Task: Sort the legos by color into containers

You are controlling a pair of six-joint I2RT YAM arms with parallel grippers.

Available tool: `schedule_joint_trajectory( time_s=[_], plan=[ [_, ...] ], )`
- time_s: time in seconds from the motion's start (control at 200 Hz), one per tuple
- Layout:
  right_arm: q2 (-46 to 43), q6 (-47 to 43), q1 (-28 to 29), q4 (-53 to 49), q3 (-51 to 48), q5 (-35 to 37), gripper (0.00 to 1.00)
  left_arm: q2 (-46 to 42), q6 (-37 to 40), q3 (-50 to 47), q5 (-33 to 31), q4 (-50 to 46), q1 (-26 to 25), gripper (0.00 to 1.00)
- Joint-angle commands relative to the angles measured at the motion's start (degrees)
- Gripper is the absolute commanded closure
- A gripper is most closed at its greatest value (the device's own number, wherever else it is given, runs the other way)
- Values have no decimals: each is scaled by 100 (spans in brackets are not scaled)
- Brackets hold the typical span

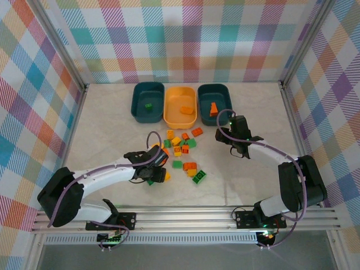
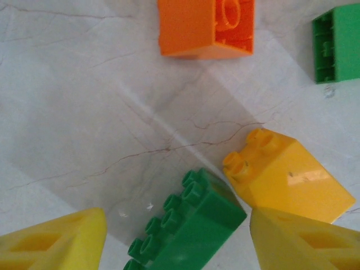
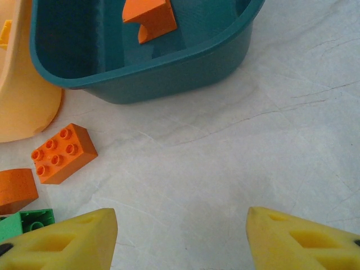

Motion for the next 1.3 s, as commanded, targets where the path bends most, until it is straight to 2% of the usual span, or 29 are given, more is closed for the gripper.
schedule_joint_trajectory(
  time_s=[0.0, 0.2, 0.32, 0.52, 0.575, 0.705, 0.81, 1.17, 1.295],
  plan=[
    [-5, -8, 20, -24, 39, 53, 38, -121, 74, -172, 311, 41, 6, 32],
    [30, -8, 18, -46, 57, 47, 38, 16, -68, -159, 432, -162, -2, 36],
    [34, -8, 29, -44, 59, 58, 38, 279, -99, -152, 331, -123, -5, 43],
    [150, -17, 29, -43, 92, 51, 38, 289, -173, -62, 732, 2, -4, 49],
    [161, -21, 28, -39, 99, 55, 38, 203, -197, -33, 864, -28, -17, 45],
    [218, -26, 31, -44, 116, 51, 38, -188, -272, -39, 1247, -61, -33, 24],
    [258, -27, 53, -58, 144, 50, 38, -455, -286, -124, 1099, -222, -30, 21],
    [241, -63, 99, -87, 163, 107, 38, 109, -378, -256, 567, -327, -27, 41],
    [241, -62, 99, -93, 166, 96, 38, 462, -384, -229, 541, -94, -27, 55]
  ],
)
